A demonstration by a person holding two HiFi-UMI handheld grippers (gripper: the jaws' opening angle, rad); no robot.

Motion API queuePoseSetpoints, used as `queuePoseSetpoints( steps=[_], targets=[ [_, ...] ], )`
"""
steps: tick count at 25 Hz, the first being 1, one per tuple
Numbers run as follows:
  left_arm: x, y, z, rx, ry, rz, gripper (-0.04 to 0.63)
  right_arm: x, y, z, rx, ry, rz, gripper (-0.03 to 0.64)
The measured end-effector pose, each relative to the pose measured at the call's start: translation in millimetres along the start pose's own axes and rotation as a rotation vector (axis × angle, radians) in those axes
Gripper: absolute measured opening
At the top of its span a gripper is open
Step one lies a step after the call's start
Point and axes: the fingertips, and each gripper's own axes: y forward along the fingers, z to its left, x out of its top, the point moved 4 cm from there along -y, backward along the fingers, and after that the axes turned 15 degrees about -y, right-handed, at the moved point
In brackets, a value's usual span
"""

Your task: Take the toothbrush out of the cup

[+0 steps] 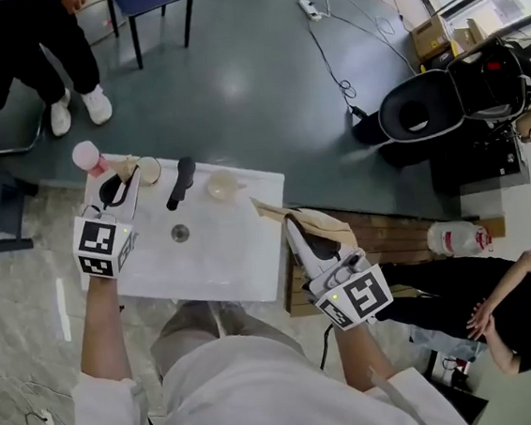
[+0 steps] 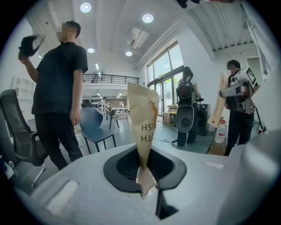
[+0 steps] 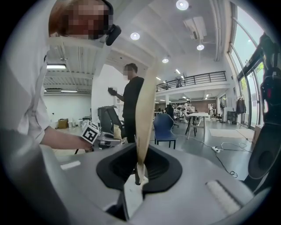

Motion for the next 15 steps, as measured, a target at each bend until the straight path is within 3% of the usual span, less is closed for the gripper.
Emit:
queuePoseSetpoints(
  steps=[15],
  targets=[
    [71.4, -70.9, -77.8, -0.082, 0.050, -0.098, 0.025, 27.9, 13.8, -2.3, 0.065, -0.012, -0.109, 0.043]
  ],
)
